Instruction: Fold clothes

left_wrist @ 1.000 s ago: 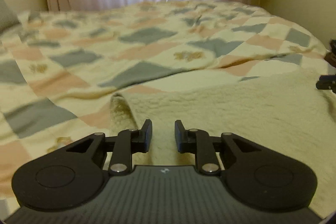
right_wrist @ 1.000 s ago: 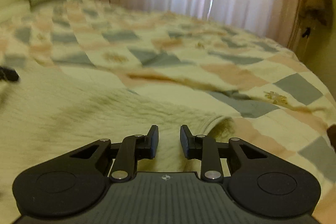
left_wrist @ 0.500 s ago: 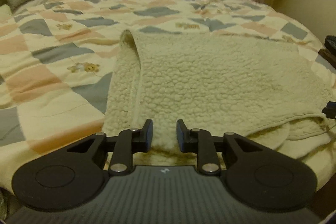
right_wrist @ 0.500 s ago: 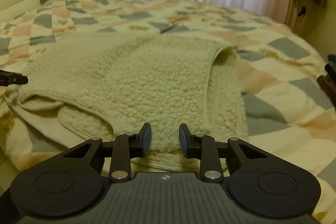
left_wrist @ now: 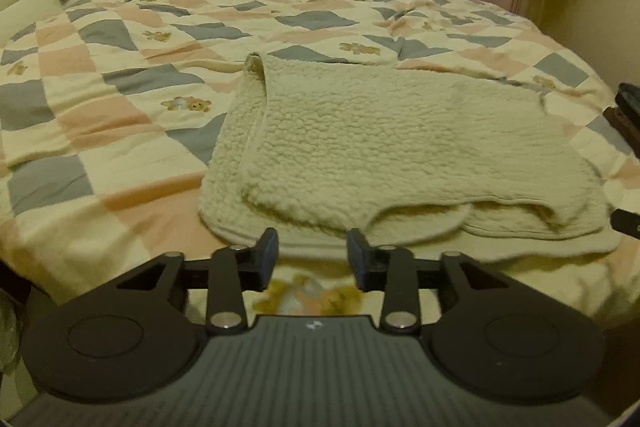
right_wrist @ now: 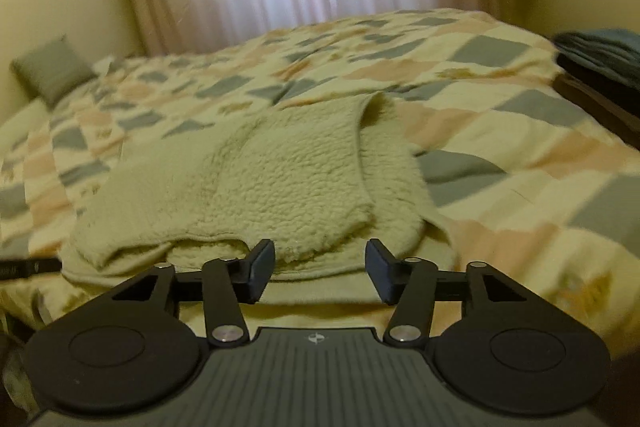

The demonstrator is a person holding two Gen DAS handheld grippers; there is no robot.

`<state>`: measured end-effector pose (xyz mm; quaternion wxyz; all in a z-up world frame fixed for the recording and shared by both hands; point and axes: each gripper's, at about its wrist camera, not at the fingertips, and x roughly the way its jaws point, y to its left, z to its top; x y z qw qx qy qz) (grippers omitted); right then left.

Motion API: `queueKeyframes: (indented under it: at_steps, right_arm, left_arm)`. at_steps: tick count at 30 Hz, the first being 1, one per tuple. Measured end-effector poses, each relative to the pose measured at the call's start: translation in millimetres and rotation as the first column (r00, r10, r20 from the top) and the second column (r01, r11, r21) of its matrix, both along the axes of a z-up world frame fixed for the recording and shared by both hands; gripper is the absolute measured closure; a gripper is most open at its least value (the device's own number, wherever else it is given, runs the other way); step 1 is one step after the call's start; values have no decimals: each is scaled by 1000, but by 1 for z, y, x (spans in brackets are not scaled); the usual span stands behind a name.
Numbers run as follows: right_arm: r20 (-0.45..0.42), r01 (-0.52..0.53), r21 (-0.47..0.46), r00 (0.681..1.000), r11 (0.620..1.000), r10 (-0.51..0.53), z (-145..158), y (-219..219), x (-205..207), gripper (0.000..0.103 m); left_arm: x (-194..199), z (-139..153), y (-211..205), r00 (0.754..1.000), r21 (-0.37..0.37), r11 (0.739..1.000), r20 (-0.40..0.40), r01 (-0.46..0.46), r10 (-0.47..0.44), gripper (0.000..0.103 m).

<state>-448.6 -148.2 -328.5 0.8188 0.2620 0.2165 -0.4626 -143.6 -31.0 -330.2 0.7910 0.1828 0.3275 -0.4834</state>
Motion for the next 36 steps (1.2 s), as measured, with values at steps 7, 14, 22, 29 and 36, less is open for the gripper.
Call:
queueKeyframes:
  at_steps: [7, 14, 22, 29, 36]
  right_arm:
    - [17, 43, -4, 999, 999, -43, 8, 24, -21, 39]
    - [43, 46, -31, 998, 998, -45, 19, 49, -35, 34]
    - [54, 30, -56, 998, 998, -27, 27, 72, -40, 30]
    - [51, 19, -56, 999, 998, -16, 27, 80, -41, 27]
    - [9, 22, 9, 1000, 1000, -22, 8, 52, -29, 24]
  left_arm:
    - [-31, 20, 24, 999, -7, 1000, 53, 4, -4, 60]
    - [-48, 33, 50, 997, -39, 999, 76, 9, -6, 53]
    - [-60, 38, 76, 995, -60, 998, 95, 4, 2, 51]
    - [-46, 32, 77, 999, -69, 998, 37, 9, -6, 50]
    - [-3, 20, 62, 994, -86, 996, -106, 9, -18, 44]
